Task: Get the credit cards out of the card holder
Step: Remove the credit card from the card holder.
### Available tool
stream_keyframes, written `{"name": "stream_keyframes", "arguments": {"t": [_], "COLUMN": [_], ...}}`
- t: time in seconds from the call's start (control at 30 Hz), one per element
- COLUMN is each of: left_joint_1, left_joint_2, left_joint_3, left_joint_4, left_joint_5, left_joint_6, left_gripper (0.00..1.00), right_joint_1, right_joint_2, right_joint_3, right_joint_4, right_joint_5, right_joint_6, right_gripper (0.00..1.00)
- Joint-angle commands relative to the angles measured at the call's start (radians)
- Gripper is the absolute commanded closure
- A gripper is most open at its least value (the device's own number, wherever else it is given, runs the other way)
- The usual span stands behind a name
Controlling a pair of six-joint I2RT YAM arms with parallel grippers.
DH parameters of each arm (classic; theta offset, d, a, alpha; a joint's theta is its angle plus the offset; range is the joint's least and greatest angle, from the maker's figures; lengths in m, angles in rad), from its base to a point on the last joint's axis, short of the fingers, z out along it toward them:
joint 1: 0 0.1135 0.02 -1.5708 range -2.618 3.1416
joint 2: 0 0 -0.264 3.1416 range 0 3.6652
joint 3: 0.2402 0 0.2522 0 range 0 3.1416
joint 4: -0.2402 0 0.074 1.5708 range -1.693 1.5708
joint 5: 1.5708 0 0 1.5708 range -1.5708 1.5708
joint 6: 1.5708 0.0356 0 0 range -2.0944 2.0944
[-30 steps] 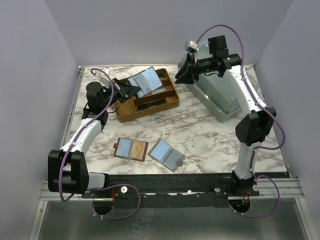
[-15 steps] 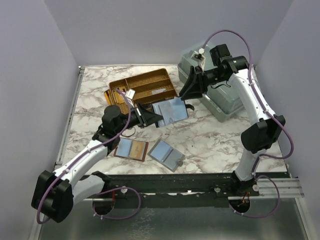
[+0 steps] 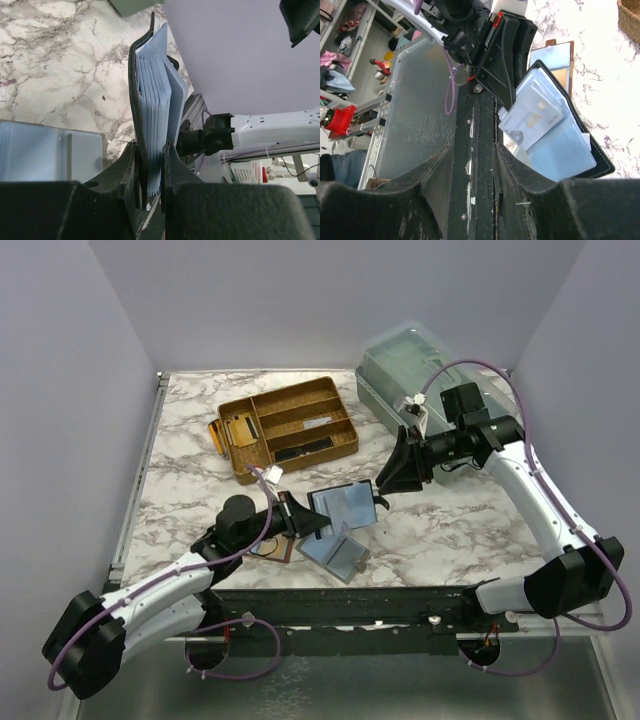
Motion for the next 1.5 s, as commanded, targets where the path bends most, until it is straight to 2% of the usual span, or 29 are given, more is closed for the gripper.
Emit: {"name": "stream_keyframes", "arguments": {"t": [0.0, 0.1, 0.23, 0.43, 0.6, 0.83, 1.2, 1.47], "left_joint_1": [-0.038, -0.052, -0.057, -0.110, -0.124, -0.140, -0.216, -0.252], "left_joint_2": [0.115, 0.214, 0.331, 0.452, 0.519, 0.527, 0.575, 0.572], "left_joint_3": [0.006, 0.031, 0.072, 0.152, 0.154, 0.147, 0.204, 0.236], "left_joint_4": [0.147, 0.175, 0.205, 0.244, 0.311, 0.322, 0.274, 0.222], "left_joint_5": [-0.070, -0.087, -0.121, -0.211, -0.206, -0.308, -0.449, -0.515], "left_joint_6": [0.003, 0.000, -0.020, -0.055, -0.042, -0.089, -0.118, -0.098], "left_gripper": [1.00, 1.00, 1.00, 1.00, 1.00, 1.00, 1.00, 1.00], "right_joint_1": [0.001, 0.003, 0.007, 0.034, 0.088, 0.145, 0.188, 0.206], "right_joint_2": [-0.008, -0.006, -0.019, -0.034, -0.022, 0.055, 0.072, 0.122], "right_joint_3": [-0.114, -0.218, -0.312, -0.417, -0.469, -0.401, -0.411, -0.381], "right_joint_4": [0.197, 0.312, 0.443, 0.634, 0.728, 0.707, 0.733, 0.699], "right_joint_5": [0.049, 0.075, 0.191, 0.365, 0.457, 0.700, 0.815, 0.844], "right_joint_6": [0.106, 0.145, 0.219, 0.379, 0.490, 0.588, 0.608, 0.603], "right_gripper": [0.57, 0.57, 0.54, 0.37, 0.32, 0.28, 0.22, 0.25]}}
